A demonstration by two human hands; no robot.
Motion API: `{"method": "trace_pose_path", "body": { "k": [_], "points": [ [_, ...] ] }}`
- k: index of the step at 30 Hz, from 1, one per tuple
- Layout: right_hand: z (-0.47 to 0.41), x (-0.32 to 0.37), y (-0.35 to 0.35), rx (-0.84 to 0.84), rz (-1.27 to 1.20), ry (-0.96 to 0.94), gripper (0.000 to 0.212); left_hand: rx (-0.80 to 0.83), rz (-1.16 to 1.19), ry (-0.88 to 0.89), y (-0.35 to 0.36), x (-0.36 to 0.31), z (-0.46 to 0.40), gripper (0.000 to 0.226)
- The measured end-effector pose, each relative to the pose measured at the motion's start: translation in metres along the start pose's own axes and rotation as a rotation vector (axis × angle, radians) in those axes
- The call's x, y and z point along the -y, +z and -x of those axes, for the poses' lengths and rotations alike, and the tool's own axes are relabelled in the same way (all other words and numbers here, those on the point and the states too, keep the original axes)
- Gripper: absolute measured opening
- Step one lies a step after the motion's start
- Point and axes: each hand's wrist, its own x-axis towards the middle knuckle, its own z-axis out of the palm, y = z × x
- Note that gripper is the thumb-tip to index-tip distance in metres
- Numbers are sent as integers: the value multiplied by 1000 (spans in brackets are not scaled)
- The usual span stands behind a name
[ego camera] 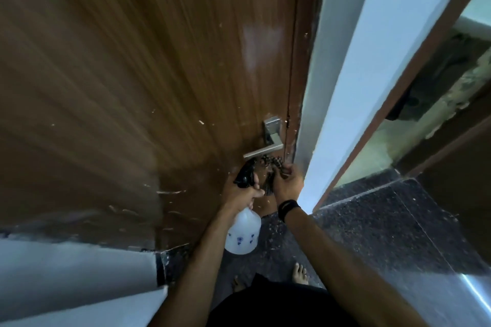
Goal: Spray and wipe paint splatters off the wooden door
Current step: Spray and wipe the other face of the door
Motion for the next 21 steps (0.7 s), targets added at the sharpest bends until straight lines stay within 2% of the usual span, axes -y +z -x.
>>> {"method": "trace_pose_path", "body": {
  "k": [6,10,16,19,21],
  "points": [
    [43,3,38,318,31,-177,14,-254,149,-77,-26,17,15,26],
    [75,10,61,406,2,-272,13,-391,239,-73,-51,30,32,25],
    [116,19,93,474,12,-462,13,-519,324,-111,-105,50,51,27],
    [127,31,113,406,37,-545,17,-509,317,-89,-134,64,49,31],
    [135,33,129,352,43,-530,16,-510,303,-104,-154,74,48,30]
  ]
}}
